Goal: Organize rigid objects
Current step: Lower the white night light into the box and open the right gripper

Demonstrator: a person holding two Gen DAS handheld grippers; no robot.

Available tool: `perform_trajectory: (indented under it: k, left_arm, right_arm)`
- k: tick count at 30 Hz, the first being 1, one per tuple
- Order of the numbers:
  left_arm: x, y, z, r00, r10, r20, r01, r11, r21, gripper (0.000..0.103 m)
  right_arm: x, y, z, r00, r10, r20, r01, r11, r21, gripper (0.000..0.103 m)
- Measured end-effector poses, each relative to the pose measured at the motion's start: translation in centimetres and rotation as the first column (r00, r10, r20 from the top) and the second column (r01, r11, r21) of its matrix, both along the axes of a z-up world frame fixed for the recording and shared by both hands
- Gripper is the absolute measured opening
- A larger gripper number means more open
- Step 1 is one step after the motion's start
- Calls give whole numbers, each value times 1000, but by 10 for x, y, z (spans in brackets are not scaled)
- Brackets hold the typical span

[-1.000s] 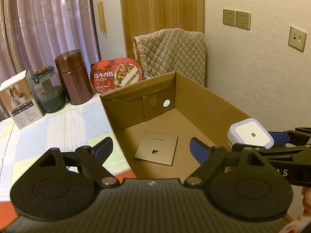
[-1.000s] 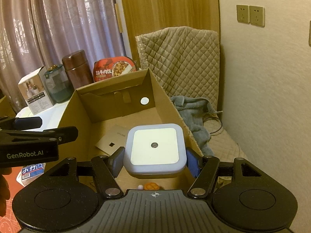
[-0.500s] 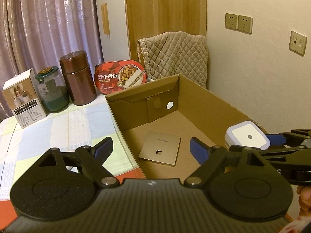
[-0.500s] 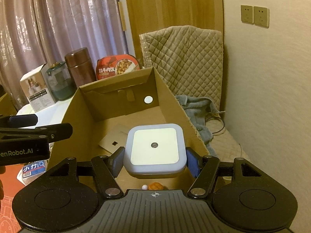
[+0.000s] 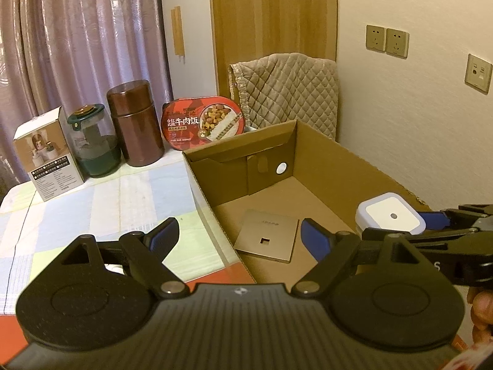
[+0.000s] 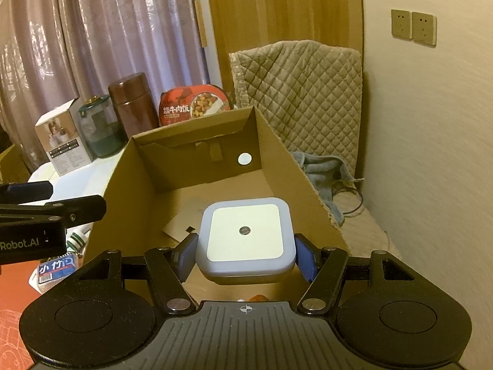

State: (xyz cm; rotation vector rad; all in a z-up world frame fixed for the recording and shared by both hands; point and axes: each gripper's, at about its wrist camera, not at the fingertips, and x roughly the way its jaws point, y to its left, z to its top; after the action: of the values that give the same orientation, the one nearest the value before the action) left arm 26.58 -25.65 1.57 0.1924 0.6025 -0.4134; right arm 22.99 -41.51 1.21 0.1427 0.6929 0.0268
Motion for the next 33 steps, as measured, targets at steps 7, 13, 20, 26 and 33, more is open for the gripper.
perform_trajectory:
  k: [7,13,20,26,33]
  left_arm:
    - [0,5,0,1000,12,-3,-12,1000,-2,83]
    - [-1,8,-1,1000,18,-5,-18,1000,-3,83]
    - [-3,12,-2,1000,22,-6,-22,1000,-7,83]
    - [-4,17,-1,1000,27,-5,-27,1000,-10,83]
    - [-4,21,2,999,34,-4,-34,999,-12,83]
  right_arm:
    - [7,-1,-1,1000,6,5,-6,999,38,62]
    - [6,-2,4,999,-6,38,4,999,45,63]
    - [4,5,3,999,3,43,-2,1000,-29,63]
    - [4,11,0,999,17,39,-15,998,-59,63]
    - [3,15,0,999,28,36,-25,996,-81,64]
